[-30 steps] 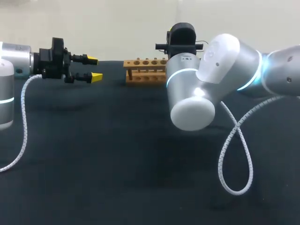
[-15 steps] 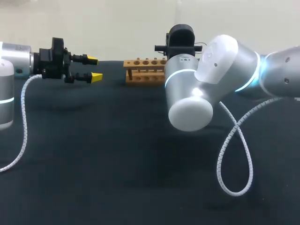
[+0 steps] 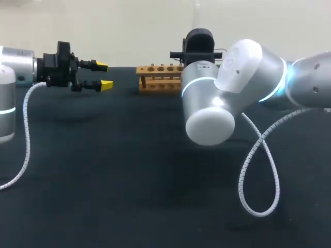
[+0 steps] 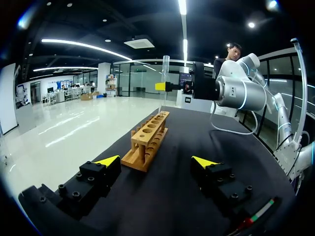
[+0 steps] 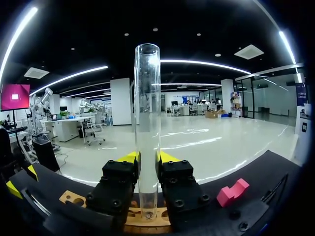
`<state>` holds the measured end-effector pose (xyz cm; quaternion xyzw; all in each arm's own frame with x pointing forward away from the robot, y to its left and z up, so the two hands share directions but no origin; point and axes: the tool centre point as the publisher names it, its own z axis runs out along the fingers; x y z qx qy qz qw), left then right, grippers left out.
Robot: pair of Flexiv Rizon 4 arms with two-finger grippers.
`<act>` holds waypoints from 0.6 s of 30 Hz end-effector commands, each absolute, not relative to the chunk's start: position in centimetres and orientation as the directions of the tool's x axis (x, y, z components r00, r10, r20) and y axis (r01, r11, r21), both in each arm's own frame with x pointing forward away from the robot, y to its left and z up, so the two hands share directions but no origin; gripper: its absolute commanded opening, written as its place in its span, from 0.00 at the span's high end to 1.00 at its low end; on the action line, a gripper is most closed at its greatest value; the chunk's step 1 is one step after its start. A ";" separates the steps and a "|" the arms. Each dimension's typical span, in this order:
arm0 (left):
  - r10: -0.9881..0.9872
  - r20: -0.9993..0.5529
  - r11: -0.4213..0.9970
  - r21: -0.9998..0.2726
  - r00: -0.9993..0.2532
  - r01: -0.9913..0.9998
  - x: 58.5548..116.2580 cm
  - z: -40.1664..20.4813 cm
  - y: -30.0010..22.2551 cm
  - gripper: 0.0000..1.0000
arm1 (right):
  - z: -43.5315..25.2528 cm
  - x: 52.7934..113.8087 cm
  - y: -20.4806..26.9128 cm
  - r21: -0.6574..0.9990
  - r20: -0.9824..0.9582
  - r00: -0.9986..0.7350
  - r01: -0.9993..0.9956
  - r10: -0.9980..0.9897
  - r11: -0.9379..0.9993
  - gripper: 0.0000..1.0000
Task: Grasp the test tube, adjust it, and insert it.
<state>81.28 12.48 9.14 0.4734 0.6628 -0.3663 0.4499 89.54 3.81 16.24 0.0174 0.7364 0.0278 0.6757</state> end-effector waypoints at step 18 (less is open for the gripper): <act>0.294 -0.945 0.286 -0.055 -0.142 0.957 81.1 9.0 12.5 0.00 | 14.6 90.6 4.0 0.089 -0.991 -0.101 -0.019 0.087 0.996 1.00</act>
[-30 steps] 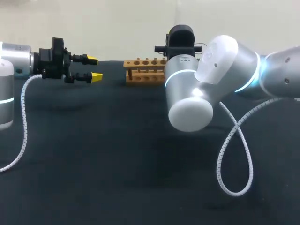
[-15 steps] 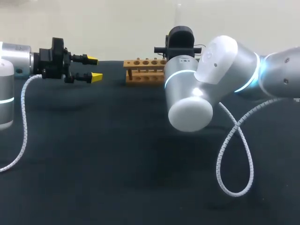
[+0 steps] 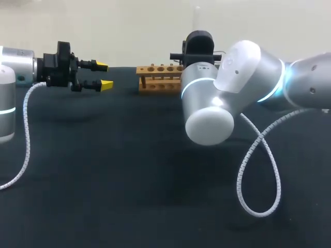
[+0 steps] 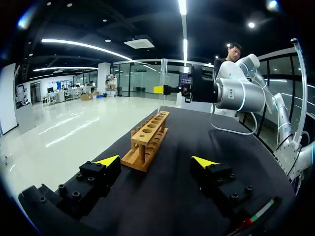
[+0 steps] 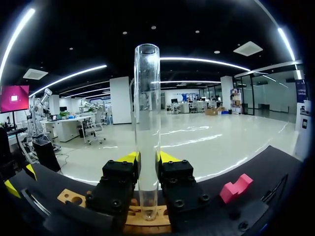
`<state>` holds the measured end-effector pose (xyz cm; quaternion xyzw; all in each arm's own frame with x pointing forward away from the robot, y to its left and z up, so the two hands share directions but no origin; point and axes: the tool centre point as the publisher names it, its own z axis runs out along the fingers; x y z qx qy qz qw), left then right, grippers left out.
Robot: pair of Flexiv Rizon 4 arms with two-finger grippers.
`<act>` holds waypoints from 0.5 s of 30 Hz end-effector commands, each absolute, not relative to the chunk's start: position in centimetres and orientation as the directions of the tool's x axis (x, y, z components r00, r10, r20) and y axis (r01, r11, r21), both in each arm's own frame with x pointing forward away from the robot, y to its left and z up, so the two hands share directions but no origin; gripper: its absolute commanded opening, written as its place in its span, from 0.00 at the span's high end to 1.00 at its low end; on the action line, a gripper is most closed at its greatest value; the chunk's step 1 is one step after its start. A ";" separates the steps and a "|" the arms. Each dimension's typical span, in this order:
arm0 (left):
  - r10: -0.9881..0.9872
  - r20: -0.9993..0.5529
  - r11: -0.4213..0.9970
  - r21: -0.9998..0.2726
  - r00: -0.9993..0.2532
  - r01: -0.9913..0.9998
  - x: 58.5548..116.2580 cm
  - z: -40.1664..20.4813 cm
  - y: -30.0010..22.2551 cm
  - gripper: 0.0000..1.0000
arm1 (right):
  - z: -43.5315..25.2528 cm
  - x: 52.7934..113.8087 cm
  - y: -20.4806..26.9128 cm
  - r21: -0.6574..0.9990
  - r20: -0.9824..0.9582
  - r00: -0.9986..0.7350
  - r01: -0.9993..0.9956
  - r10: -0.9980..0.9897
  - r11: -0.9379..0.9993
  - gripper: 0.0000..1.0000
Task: Grasp the test tube, adjust it, and insert it.
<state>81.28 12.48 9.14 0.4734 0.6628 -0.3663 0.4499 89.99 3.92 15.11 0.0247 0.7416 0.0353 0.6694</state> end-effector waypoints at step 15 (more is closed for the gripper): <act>0.294 -0.945 0.286 -0.055 -0.142 0.957 81.1 9.0 12.5 0.00 | 12.2 90.6 4.0 0.108 -0.986 -0.129 -0.014 0.106 0.994 1.00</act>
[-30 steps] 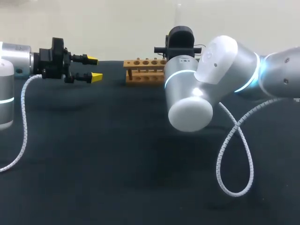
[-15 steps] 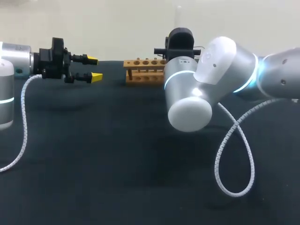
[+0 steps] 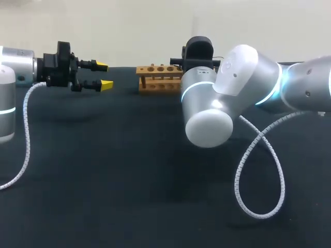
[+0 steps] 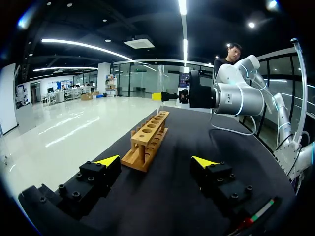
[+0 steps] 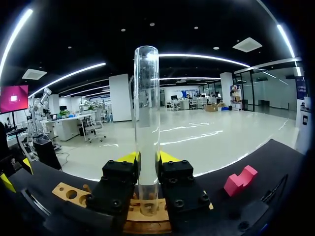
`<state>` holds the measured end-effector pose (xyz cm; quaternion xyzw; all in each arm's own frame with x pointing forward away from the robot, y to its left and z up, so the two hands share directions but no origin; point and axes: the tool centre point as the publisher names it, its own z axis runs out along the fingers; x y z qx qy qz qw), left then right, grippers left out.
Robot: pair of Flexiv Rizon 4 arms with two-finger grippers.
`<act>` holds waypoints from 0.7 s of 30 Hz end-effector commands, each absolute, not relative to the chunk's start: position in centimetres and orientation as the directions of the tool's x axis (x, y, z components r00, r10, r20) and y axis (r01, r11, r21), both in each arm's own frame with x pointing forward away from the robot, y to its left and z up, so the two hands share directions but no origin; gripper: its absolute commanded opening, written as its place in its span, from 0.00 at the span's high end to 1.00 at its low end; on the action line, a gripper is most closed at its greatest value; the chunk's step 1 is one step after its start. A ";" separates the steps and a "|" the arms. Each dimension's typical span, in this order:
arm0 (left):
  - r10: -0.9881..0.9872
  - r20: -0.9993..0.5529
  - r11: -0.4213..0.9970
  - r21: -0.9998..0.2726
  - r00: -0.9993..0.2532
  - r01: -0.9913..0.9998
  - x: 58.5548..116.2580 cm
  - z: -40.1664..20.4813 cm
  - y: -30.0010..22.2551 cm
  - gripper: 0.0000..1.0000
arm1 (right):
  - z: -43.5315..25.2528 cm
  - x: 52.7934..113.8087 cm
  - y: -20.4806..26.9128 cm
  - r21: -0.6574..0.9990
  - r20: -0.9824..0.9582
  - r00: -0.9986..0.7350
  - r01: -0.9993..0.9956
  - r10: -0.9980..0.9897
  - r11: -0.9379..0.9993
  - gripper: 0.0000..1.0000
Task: Grasp the test tube, adjust it, and insert it.
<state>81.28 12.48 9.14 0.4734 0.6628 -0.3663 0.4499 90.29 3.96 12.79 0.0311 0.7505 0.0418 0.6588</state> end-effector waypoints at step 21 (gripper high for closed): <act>0.294 -0.945 0.286 -0.055 -0.142 0.957 81.1 9.0 12.5 0.00 | 10.0 90.5 4.0 0.127 -0.975 -0.185 -0.005 0.124 0.992 0.69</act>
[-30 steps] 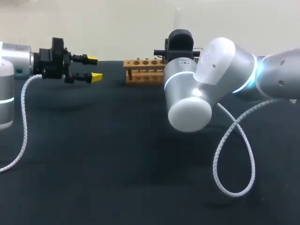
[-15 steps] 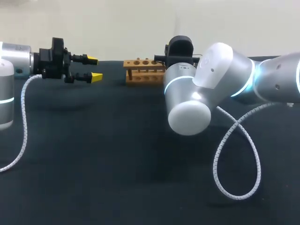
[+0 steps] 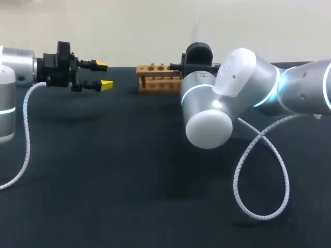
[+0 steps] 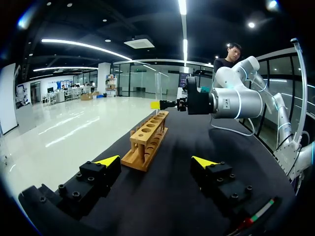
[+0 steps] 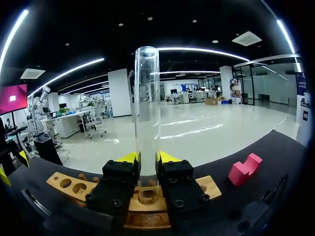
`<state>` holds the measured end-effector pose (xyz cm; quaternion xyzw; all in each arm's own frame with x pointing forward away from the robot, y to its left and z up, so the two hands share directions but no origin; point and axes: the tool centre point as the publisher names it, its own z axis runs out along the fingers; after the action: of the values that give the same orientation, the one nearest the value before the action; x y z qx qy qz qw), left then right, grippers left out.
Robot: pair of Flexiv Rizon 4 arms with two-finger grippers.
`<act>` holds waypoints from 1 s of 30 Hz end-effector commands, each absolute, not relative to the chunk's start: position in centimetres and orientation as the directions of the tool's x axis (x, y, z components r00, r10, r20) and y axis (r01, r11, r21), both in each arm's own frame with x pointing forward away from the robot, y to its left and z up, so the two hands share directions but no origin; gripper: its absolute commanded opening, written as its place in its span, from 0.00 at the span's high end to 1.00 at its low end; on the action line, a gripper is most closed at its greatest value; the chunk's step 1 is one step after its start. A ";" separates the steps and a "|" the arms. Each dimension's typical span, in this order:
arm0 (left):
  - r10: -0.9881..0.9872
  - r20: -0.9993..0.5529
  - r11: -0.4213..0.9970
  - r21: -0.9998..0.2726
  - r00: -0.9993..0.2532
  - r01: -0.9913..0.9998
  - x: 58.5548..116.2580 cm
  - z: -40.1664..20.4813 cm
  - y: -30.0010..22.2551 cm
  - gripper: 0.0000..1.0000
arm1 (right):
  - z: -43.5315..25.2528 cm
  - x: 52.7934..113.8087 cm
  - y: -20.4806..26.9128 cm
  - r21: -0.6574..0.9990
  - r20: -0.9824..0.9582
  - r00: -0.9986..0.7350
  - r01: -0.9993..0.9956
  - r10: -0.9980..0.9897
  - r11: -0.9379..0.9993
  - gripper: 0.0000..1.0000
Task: Grasp the test tube, adjust it, and insert it.
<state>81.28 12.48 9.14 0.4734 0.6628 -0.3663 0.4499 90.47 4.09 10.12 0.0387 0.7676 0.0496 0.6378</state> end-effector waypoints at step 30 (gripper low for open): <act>0.294 -0.945 0.286 -0.055 -0.142 0.957 81.1 9.0 12.5 0.00 | 12.1 83.8 5.1 0.142 -0.953 -0.278 -0.068 0.118 0.988 0.00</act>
<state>81.28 12.48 9.14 0.4733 0.6628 -0.3663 0.4499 85.67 5.81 11.35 0.0176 0.7961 0.0729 0.6005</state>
